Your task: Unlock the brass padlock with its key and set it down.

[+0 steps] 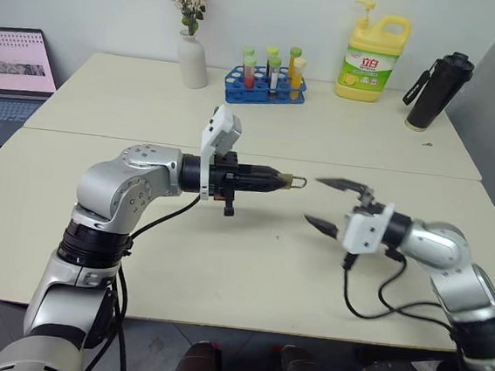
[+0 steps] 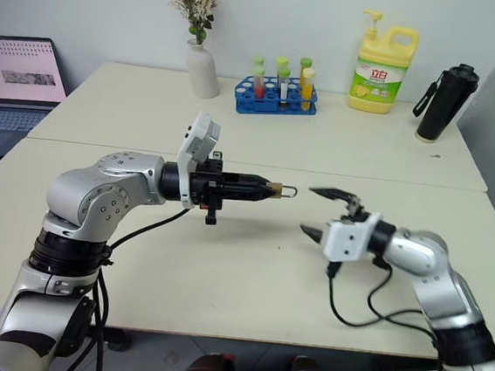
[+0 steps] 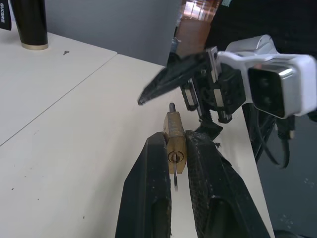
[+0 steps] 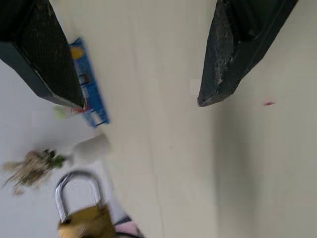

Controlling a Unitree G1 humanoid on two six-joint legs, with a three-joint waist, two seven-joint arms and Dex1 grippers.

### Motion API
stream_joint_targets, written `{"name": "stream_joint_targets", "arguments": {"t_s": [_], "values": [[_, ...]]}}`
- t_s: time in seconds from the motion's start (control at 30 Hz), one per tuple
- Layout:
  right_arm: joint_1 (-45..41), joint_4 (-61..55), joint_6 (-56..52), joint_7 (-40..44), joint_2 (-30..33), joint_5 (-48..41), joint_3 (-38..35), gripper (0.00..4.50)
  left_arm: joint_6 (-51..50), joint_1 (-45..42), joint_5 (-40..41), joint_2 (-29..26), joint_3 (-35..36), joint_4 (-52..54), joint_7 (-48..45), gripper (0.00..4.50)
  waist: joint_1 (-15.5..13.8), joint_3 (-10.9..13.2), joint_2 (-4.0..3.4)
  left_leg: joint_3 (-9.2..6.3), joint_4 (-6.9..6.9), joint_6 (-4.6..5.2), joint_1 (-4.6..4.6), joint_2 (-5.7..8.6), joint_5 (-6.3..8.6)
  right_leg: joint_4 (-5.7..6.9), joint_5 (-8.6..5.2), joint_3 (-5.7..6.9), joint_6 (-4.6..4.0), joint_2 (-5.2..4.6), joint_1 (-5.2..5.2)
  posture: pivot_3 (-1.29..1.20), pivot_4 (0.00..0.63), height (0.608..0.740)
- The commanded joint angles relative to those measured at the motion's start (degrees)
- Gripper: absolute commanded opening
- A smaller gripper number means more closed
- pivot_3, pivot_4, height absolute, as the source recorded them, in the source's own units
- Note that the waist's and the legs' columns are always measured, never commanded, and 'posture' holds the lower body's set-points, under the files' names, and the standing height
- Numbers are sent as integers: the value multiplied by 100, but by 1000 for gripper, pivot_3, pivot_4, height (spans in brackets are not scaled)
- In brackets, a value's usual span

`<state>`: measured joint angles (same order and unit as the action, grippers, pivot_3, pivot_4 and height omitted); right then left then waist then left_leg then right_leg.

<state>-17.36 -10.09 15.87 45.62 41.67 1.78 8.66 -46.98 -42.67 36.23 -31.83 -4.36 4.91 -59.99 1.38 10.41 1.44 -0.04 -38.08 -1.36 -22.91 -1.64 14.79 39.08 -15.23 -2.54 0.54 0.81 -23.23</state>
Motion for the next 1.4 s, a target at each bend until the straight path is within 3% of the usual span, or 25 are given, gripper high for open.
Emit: {"name": "stream_joint_targets", "arguments": {"t_s": [0.03, 0.33, 0.57, 1.4], "values": [[113, -958, -744, 279, 76, -1098, -402, 3199, 168, -120, -20, -20, 15, -23, -156, 155, 39, 0, -1, 0, 0, 0, 1, 0, 0, 1, 0, 0, 0, 0, -1, 0, 150, 740], [-319, -1544, -1873, 295, -47, -1653, -419, 4, 220, -199, -42, -131, -105, -67, -558, 155, 37, 0, -1, -2, 0, 0, 7, -4, 0, 5, -7, 2, 13, 11, 0, 0, 150, 740], [-659, -1427, -2141, 422, -103, -1687, -375, 0, 178, -148, -9, -169, -84, 71, -600, 155, 29, 0, -1, -1, -1, 0, 1, -2, 0, -1, -5, 2, 10, 7, -1, 0, 150, 740], [-1243, -631, -1547, 1312, -191, -1451, -50, 0, 39, 59, 146, -396, -110, 460, -829, 155, 32, 0, -1, 1, -1, 0, 2, -3, 0, 0, -5, 3, 9, 7, -3, 0, 150, 740]]}}
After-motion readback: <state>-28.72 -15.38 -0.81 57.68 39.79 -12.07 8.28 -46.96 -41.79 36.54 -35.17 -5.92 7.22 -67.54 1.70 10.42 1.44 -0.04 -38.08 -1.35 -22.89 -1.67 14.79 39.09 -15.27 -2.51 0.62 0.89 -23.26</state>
